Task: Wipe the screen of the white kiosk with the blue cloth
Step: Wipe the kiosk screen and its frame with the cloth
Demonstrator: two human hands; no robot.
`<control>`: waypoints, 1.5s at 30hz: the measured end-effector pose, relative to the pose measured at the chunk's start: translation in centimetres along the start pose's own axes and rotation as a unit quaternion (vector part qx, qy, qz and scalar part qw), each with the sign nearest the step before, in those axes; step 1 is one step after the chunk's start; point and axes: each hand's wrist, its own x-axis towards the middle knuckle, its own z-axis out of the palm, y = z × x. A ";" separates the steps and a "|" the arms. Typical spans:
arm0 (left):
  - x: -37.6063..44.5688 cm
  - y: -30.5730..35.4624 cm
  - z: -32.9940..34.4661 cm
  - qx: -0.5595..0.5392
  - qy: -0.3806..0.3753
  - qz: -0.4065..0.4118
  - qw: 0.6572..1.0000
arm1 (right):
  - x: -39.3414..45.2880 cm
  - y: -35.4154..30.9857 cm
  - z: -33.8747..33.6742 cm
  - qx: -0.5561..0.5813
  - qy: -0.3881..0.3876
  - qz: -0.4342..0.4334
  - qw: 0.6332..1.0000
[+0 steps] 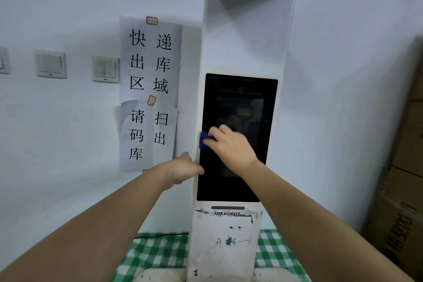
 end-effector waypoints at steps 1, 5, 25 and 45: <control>0.0 0.0 -0.1 0.000 0.000 0.002 1.000 | 0.4 0.2 -0.3 0.024 0.021 0.060 0.998; 0.1 0.1 -0.1 -0.006 -0.006 -0.003 1.000 | 0.4 -0.8 0.2 0.045 0.042 0.129 0.990; -0.1 0.0 0.6 0.000 -0.007 -0.004 1.000 | -2.3 -1.2 1.4 0.005 -0.010 -0.020 1.000; 0.0 0.7 0.7 0.002 -0.019 0.006 1.000 | -1.2 0.9 0.5 0.052 0.083 0.240 0.966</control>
